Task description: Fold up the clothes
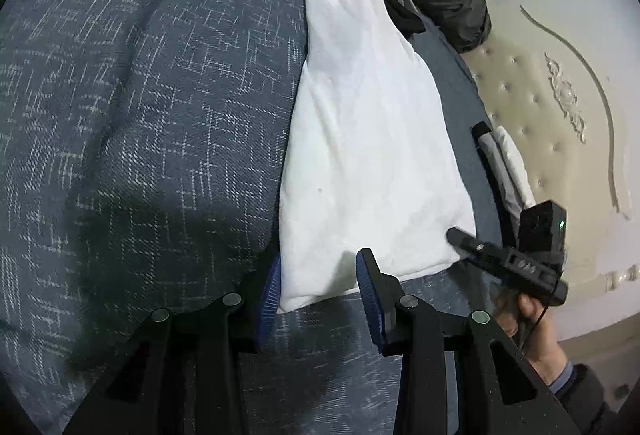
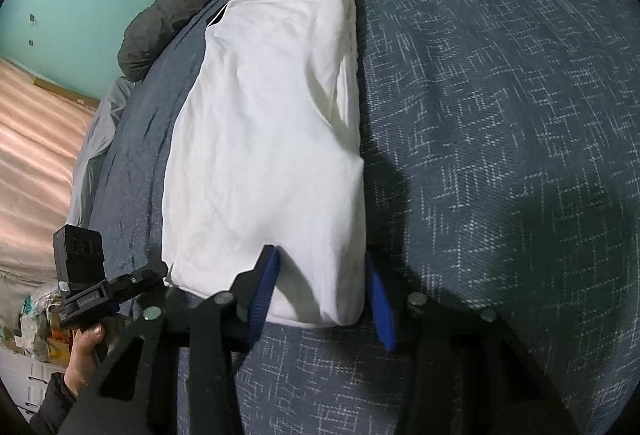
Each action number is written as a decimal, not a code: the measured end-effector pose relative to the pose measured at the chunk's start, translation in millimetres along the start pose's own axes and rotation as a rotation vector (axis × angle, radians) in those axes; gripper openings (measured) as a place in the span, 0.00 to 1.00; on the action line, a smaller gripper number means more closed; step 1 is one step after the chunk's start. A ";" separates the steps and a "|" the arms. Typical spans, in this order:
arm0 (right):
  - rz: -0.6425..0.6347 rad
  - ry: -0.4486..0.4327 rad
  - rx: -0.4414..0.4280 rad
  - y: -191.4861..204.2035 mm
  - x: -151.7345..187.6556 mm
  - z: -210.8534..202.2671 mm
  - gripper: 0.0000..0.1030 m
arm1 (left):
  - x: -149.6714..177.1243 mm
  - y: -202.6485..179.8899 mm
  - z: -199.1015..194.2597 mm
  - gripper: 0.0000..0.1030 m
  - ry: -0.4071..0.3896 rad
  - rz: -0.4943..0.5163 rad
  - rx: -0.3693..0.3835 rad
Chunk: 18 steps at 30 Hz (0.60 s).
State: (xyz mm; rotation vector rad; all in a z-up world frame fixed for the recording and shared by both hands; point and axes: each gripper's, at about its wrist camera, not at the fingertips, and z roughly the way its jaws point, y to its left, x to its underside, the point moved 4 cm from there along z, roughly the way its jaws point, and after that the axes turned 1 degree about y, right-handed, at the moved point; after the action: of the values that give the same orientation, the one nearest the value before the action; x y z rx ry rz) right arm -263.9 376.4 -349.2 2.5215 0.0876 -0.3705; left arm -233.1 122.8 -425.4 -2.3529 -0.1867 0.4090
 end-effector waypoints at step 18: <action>-0.070 -0.011 -0.021 19.8 -2.2 -4.5 0.07 | -4.9 -9.2 -8.8 0.06 -0.006 0.040 0.005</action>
State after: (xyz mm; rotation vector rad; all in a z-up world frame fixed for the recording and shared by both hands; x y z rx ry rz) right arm -262.1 362.6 -334.3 2.5000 0.1754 -0.4094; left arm -234.8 122.7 -411.9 -2.3539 -0.1416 0.4346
